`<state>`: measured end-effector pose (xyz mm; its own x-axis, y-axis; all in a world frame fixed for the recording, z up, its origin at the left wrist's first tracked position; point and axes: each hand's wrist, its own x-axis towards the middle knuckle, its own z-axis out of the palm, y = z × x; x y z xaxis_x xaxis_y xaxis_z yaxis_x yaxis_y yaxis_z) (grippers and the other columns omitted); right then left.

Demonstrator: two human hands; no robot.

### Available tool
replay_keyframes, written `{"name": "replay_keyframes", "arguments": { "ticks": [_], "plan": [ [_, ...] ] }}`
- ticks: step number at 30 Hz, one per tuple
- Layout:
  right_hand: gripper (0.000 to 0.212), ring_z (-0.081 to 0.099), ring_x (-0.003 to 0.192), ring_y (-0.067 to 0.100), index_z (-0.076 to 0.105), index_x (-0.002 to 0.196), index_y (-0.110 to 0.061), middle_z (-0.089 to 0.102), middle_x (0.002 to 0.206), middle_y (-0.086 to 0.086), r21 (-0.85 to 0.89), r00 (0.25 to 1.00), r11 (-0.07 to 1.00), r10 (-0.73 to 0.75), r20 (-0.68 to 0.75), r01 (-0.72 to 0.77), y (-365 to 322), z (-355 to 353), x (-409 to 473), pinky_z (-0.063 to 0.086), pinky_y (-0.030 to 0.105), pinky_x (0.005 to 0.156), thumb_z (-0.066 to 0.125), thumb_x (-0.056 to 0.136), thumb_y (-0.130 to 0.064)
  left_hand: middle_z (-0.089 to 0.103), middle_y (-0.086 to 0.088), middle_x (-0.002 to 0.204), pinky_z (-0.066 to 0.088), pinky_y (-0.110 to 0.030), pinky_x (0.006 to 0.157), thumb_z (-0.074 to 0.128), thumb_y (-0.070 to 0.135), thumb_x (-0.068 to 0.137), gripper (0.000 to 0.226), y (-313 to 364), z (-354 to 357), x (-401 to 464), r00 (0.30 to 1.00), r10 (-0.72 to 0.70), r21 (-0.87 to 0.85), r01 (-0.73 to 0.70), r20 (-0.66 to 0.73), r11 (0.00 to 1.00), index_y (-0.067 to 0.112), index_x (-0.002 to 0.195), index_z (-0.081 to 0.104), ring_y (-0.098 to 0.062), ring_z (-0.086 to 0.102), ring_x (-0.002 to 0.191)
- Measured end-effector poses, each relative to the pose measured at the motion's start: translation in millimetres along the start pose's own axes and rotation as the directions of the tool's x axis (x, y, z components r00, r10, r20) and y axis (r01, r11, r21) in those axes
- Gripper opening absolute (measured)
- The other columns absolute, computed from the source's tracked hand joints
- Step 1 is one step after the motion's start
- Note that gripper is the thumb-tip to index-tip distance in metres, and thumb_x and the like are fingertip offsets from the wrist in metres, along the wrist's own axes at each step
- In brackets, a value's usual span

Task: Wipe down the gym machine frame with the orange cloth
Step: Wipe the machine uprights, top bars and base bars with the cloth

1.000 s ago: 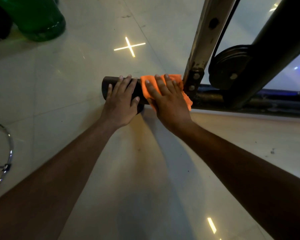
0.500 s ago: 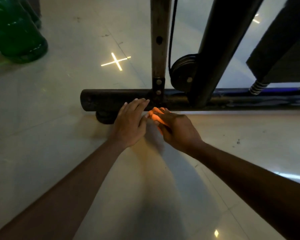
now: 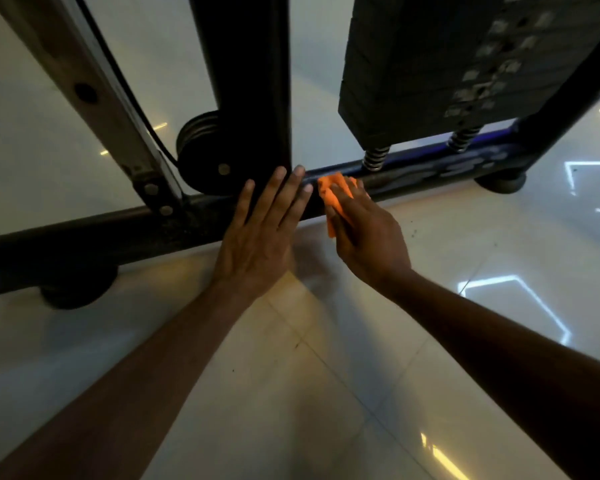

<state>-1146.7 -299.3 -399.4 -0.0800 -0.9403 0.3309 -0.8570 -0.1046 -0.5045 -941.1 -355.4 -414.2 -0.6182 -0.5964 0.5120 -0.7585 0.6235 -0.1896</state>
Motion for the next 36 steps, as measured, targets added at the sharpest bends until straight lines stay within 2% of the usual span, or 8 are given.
{"name": "replay_keyframes", "arguments": {
  "ticks": [3, 6, 9, 14, 19, 24, 30, 36],
  "plan": [
    [0.058, 0.02, 0.167, 0.024, 0.026, 0.172, -0.032, 0.025, 0.179, 0.002, -0.069, 0.999, 0.997, 0.034, -0.034, -0.036, 10, 10, 22, 0.04, 0.053, 0.126, 0.034, 0.118, -0.049, -0.002, -0.011, 0.181, -0.003, -0.055, 0.133, 0.048, 0.025, 0.111, 0.079, -11, 10, 13, 0.998, -0.039, 0.085, 0.043, -0.054, 0.995, 0.01, 0.172, 0.0, -0.026, -0.002, 0.167],
    [0.059, -0.001, 0.169, 0.029, 0.021, 0.174, -0.028, 0.013, 0.182, 0.005, -0.11, 0.999, 0.994, 0.011, -0.03, -0.015, 7, 35, 33, 0.013, 0.065, 0.133, 0.027, 0.119, -0.048, -0.004, -0.008, 0.181, -0.009, -0.054, 0.132, 0.039, 0.032, 0.116, 0.072, -29, 19, 14, 0.997, 0.005, 0.164, 0.007, -0.074, 0.986, 0.011, 0.172, -0.001, -0.022, -0.009, 0.166],
    [0.061, -0.008, 0.169, 0.032, 0.022, 0.174, -0.019, 0.009, 0.183, 0.009, -0.104, 0.996, 0.992, -0.072, -0.049, 0.067, -11, 64, 32, 0.002, 0.062, 0.134, 0.029, 0.118, -0.042, 0.0, -0.006, 0.178, -0.011, -0.051, 0.132, 0.037, 0.029, 0.118, 0.067, -42, 28, 10, 0.992, 0.067, 0.187, -0.047, -0.106, 0.981, 0.01, 0.172, 0.002, -0.018, -0.022, 0.164],
    [0.064, 0.0, 0.169, 0.03, 0.018, 0.175, -0.025, 0.008, 0.183, 0.007, -0.307, 0.984, 0.937, -0.179, -0.006, 0.169, 38, 52, 35, 0.011, 0.06, 0.133, 0.024, 0.117, -0.052, 0.004, -0.004, 0.18, -0.005, -0.05, 0.134, 0.045, 0.019, 0.115, 0.068, -50, 33, 8, 0.983, 0.096, 0.166, -0.07, -0.156, 0.984, 0.01, 0.172, 0.01, -0.017, -0.019, 0.164],
    [0.062, 0.0, 0.168, 0.039, 0.029, 0.172, -0.027, 0.012, 0.182, 0.011, -0.195, 0.983, 0.977, 0.051, -0.174, -0.085, -2, 84, 33, 0.002, 0.063, 0.133, 0.027, 0.115, -0.053, 0.002, -0.006, 0.178, -0.002, -0.054, 0.133, 0.05, 0.016, 0.11, 0.076, -44, 35, 9, 0.983, 0.09, 0.179, -0.061, -0.162, 0.982, 0.01, 0.172, 0.008, -0.019, -0.023, 0.163],
    [0.068, 0.005, 0.168, 0.039, 0.026, 0.173, -0.024, 0.013, 0.181, 0.013, -0.345, 0.975, 0.918, -0.218, -0.033, 0.194, 39, 72, 32, 0.006, 0.062, 0.133, 0.034, 0.114, -0.058, -0.004, -0.005, 0.178, 0.0, -0.055, 0.133, 0.054, 0.013, 0.107, 0.081, -42, 36, 8, 0.986, 0.073, 0.148, -0.051, -0.148, 0.988, 0.01, 0.172, 0.006, -0.019, -0.023, 0.163],
    [0.064, -0.005, 0.167, 0.043, 0.027, 0.173, -0.023, 0.006, 0.182, 0.015, -0.176, 0.979, 0.98, 0.063, -0.192, -0.097, -10, 98, 28, 0.001, 0.067, 0.131, 0.037, 0.115, -0.049, -0.002, -0.008, 0.176, -0.003, -0.055, 0.133, 0.049, 0.015, 0.109, 0.077, -39, 35, 11, 0.986, 0.06, 0.141, -0.038, -0.158, 0.989, 0.009, 0.171, 0.003, -0.02, -0.025, 0.163],
    [0.069, 0.008, 0.167, 0.041, 0.028, 0.172, -0.023, 0.015, 0.181, 0.015, -0.379, 0.974, 0.903, -0.227, -0.025, 0.201, 51, 63, 29, 0.011, 0.064, 0.132, 0.037, 0.114, -0.06, -0.01, -0.006, 0.176, -0.004, -0.056, 0.132, 0.056, 0.013, 0.105, 0.085, -32, 34, 11, 0.99, 0.028, 0.147, -0.007, -0.137, 0.989, 0.009, 0.172, 0.002, -0.022, -0.027, 0.162]
  ]
}}
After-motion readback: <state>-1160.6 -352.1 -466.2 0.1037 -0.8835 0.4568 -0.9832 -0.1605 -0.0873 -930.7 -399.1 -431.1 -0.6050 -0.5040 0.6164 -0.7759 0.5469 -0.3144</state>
